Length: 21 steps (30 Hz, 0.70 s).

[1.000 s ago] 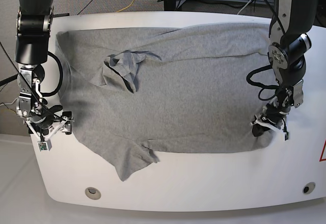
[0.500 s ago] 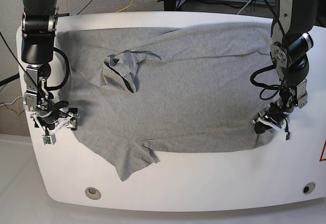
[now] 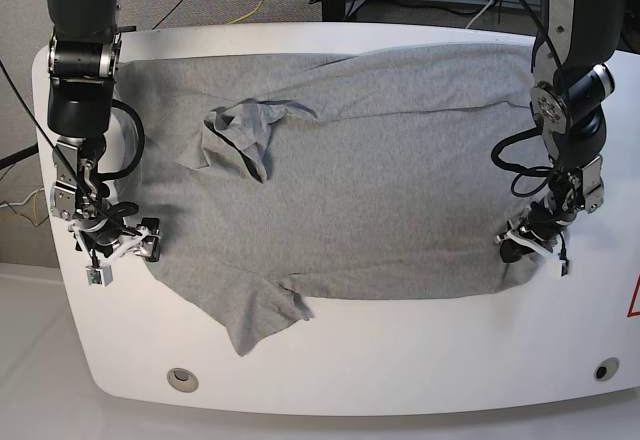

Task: Fold the T-shirt properly
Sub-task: 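Close both grippers to pinch the side edges of the shirt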

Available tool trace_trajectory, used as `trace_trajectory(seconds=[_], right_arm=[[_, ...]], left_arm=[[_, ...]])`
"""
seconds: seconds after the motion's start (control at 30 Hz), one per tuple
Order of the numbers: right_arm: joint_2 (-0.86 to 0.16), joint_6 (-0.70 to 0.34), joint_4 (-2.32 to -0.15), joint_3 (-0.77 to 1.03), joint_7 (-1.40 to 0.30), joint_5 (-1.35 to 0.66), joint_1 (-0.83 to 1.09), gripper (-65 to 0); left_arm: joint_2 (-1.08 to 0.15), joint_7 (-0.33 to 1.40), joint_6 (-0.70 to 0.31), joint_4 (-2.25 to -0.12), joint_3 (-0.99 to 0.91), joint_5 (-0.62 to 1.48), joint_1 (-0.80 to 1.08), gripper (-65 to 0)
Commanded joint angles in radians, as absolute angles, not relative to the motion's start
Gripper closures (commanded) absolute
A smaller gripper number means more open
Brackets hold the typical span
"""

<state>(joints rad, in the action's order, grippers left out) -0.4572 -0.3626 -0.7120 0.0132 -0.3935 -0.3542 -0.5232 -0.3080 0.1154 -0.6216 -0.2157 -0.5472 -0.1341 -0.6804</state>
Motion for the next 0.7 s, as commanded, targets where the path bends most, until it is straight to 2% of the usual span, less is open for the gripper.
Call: trace_trajectory(seconds=[0.0,0.67], right_arm=[[-0.475,-0.372,-0.702,0.022,-0.369,-0.357,-0.558,-51.3],[-0.45,-0.392,-0.633,0.024,-0.317,-0.364,-0.555,-51.3]], left_arm=[[-0.318,0.12,-0.622,-0.229,-0.545,-0.134,-0.704,-6.2],[-0.318,0.12,-0.622,-0.229,-0.545,-0.136,-0.704,-6.4]])
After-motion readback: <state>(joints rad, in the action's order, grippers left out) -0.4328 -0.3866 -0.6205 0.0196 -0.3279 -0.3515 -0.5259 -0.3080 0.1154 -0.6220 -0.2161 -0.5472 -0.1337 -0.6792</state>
